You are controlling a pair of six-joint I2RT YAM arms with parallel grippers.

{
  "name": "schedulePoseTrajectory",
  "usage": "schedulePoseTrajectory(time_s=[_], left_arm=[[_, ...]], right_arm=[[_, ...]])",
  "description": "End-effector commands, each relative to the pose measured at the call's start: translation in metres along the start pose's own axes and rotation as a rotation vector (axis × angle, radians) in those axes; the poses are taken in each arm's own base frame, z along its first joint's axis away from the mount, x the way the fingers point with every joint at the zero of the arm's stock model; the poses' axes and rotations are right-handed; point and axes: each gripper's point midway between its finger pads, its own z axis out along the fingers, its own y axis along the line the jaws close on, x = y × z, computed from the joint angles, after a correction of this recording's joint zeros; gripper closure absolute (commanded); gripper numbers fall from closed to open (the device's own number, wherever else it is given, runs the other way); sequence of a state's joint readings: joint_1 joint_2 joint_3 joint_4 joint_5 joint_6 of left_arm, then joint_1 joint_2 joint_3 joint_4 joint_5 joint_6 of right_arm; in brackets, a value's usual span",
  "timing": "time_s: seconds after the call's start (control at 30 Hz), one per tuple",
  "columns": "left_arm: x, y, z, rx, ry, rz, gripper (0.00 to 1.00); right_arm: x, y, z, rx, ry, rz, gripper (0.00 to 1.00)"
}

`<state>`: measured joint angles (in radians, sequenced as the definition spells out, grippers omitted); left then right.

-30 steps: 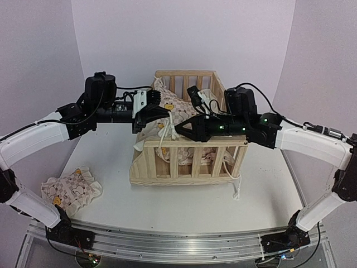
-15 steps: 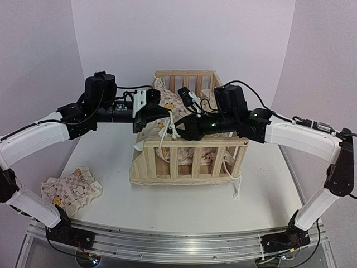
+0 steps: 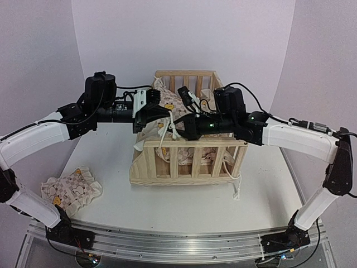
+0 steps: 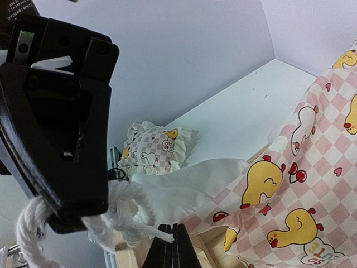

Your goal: Set up the pet bed

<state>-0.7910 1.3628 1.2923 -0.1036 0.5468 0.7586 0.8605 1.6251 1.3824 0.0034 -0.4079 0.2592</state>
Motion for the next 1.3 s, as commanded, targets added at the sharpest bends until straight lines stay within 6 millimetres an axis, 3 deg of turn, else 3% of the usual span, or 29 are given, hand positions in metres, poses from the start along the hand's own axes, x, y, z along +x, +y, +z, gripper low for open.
schedulePoseTrajectory(time_s=[0.0,0.13,0.33,0.47,0.6,0.67,0.93,1.1,1.27], left_arm=[[-0.038,0.036,-0.013,-0.130,-0.094,0.091,1.00],[-0.034,0.032,-0.012,-0.122,-0.088,0.095,1.00],[-0.033,0.031,-0.010,-0.115,-0.092,0.103,1.00],[-0.029,0.020,-0.008,-0.070,-0.093,0.134,1.00],[-0.011,-0.012,-0.007,0.058,-0.067,0.159,1.00],[-0.003,-0.030,-0.009,0.131,-0.056,0.178,1.00],[0.020,-0.096,-0.013,0.317,0.007,0.334,1.00],[0.027,-0.098,-0.016,0.317,0.047,0.359,0.87],[0.020,-0.097,-0.026,0.309,0.060,0.326,0.57]], right_arm=[[0.002,-0.003,-0.023,0.090,-0.029,-0.015,1.00],[-0.005,-0.007,-0.041,0.168,-0.073,-0.047,1.00],[-0.009,-0.008,-0.054,0.209,-0.090,-0.075,1.00],[-0.025,-0.018,-0.067,0.314,-0.133,-0.108,1.00],[-0.051,-0.013,-0.081,0.363,-0.177,-0.158,1.00],[-0.052,-0.011,-0.082,0.363,-0.160,-0.160,1.00],[-0.013,-0.003,-0.053,0.207,-0.040,-0.063,1.00],[-0.016,-0.002,-0.050,0.202,-0.045,-0.068,1.00],[-0.020,-0.001,-0.045,0.184,-0.044,-0.071,1.00]])
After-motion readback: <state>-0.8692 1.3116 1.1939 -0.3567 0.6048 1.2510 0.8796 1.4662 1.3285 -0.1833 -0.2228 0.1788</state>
